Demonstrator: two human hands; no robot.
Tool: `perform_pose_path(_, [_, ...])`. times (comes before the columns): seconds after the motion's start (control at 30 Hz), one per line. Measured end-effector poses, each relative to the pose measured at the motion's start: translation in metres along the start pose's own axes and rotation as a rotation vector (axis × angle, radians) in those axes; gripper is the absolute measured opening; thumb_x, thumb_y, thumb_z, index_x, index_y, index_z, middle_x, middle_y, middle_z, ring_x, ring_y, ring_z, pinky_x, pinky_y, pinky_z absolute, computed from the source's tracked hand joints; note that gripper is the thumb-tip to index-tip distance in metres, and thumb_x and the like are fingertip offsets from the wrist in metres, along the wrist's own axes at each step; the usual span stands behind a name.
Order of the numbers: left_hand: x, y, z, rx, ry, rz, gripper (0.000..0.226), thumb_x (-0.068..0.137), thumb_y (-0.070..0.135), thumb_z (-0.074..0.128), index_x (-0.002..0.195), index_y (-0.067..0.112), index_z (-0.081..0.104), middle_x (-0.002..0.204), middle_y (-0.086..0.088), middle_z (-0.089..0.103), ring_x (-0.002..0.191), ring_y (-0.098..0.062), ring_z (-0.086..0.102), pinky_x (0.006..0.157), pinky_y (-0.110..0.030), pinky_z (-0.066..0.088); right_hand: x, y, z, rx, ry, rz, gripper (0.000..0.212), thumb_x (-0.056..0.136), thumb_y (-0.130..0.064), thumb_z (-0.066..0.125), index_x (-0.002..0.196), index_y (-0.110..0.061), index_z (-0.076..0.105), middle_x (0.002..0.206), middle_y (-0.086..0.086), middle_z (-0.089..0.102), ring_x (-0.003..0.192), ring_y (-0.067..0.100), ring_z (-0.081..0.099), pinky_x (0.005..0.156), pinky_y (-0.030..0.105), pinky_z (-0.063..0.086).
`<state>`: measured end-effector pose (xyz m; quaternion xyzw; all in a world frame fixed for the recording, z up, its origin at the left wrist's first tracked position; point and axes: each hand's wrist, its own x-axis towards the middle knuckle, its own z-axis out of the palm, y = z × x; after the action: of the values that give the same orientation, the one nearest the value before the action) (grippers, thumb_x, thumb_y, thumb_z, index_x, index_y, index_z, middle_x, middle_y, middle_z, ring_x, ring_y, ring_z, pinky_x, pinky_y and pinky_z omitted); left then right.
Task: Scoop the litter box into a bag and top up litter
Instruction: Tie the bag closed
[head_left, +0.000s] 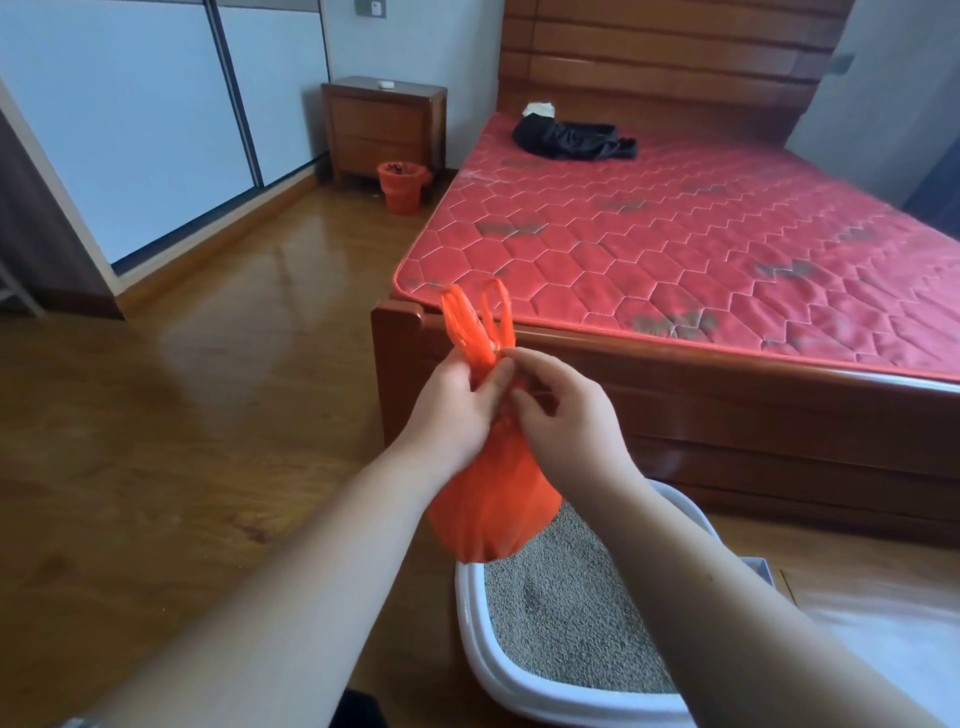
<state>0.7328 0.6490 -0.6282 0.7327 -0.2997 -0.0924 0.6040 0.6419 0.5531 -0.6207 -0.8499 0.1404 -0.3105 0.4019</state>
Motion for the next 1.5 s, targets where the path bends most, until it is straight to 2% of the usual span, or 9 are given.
perform_pose_path(0.17, [-0.001, -0.001, -0.002, -0.052, -0.127, 0.021, 0.02, 0.096, 0.028, 0.061, 0.115, 0.027, 0.057, 0.112, 0.006, 0.068, 0.109, -0.006, 0.062, 0.1, -0.032, 0.046, 0.002, 0.005, -0.001, -0.049, -0.102, -0.054, 0.064, 0.08, 0.004, 0.06, 0.139, -0.018, 0.058, 0.135, -0.011, 0.059, 0.124, 0.0, 0.053, 0.105, 0.016, 0.039])
perform_pose_path(0.37, [0.0, -0.001, -0.006, 0.025, -0.161, 0.031, 0.018, 0.089, 0.022, 0.069, 0.102, 0.03, 0.059, 0.103, 0.005, 0.07, 0.1, -0.008, 0.064, 0.095, -0.036, 0.049, 0.007, 0.007, -0.005, -0.198, -0.079, -0.041, 0.045, 0.081, -0.002, 0.059, 0.12, -0.019, 0.071, 0.09, -0.014, 0.057, 0.082, -0.001, 0.05, 0.073, 0.001, 0.033])
perform_pose_path(0.57, [0.002, -0.005, -0.002, 0.239, 0.01, 0.11, 0.019, 0.085, 0.022, 0.074, 0.103, 0.02, 0.067, 0.098, 0.008, 0.067, 0.092, -0.01, 0.063, 0.071, -0.003, 0.038, 0.01, 0.012, -0.007, -0.256, -0.092, 0.07, 0.024, 0.088, -0.009, 0.06, 0.102, -0.02, 0.077, 0.092, -0.005, 0.065, 0.087, 0.011, 0.056, 0.07, 0.02, 0.033])
perform_pose_path(0.7, [0.004, -0.007, -0.004, 0.264, 0.014, 0.067, 0.017, 0.088, 0.029, 0.072, 0.103, 0.02, 0.071, 0.099, 0.001, 0.073, 0.092, -0.014, 0.066, 0.074, -0.017, 0.045, 0.012, 0.011, -0.011, -0.038, -0.112, 0.273, 0.013, 0.091, -0.018, 0.063, 0.092, -0.026, 0.073, 0.084, -0.007, 0.071, 0.077, 0.008, 0.062, 0.067, 0.025, 0.044])
perform_pose_path(0.9, [0.003, -0.007, -0.003, 0.053, 0.004, -0.077, 0.008, 0.092, 0.03, 0.068, 0.092, 0.023, 0.071, 0.094, 0.006, 0.074, 0.09, -0.009, 0.068, 0.085, -0.028, 0.05, 0.014, 0.017, -0.014, 0.414, -0.088, 0.473, 0.025, 0.088, 0.001, 0.061, 0.092, -0.023, 0.055, 0.08, 0.001, 0.066, 0.067, 0.017, 0.059, 0.062, 0.034, 0.044])
perform_pose_path(1.07, [0.004, -0.008, -0.002, -0.037, 0.01, -0.105, 0.009, 0.089, 0.033, 0.071, 0.09, 0.024, 0.07, 0.094, 0.005, 0.074, 0.092, -0.013, 0.069, 0.091, -0.037, 0.053, 0.014, 0.015, -0.014, 0.023, -0.016, 0.278, 0.023, 0.083, -0.007, 0.064, 0.086, -0.027, 0.053, 0.078, -0.006, 0.065, 0.065, 0.009, 0.055, 0.061, 0.026, 0.042])
perform_pose_path(1.2, [0.004, -0.008, -0.003, -0.226, 0.008, -0.192, 0.036, 0.073, 0.051, 0.072, 0.098, 0.025, 0.072, 0.099, 0.003, 0.076, 0.097, -0.018, 0.071, 0.094, -0.047, 0.053, 0.009, 0.014, -0.011, -0.137, 0.082, 0.008, 0.032, 0.078, -0.008, 0.071, 0.079, -0.028, 0.045, 0.081, -0.008, 0.052, 0.07, 0.007, 0.05, 0.064, 0.02, 0.039])
perform_pose_path(1.33, [0.003, -0.004, 0.0, -0.551, -0.078, -0.314, 0.01, 0.093, 0.018, 0.066, 0.102, 0.016, 0.068, 0.102, -0.002, 0.075, 0.093, -0.017, 0.071, 0.079, -0.035, 0.053, 0.012, 0.02, -0.013, -0.198, 0.133, -0.082, 0.029, 0.076, -0.006, 0.067, 0.074, -0.029, 0.05, 0.076, -0.011, 0.047, 0.074, 0.019, 0.049, 0.068, 0.034, 0.042])
perform_pose_path(1.5, [0.002, -0.002, 0.0, -0.769, -0.119, -0.387, 0.021, 0.094, 0.015, 0.062, 0.115, 0.012, 0.065, 0.099, -0.009, 0.072, 0.088, -0.021, 0.068, 0.075, -0.032, 0.055, 0.012, 0.026, -0.01, -0.254, 0.03, -0.045, 0.022, 0.081, -0.01, 0.063, 0.088, -0.03, 0.069, 0.081, -0.014, 0.05, 0.084, 0.021, 0.051, 0.076, 0.033, 0.044])
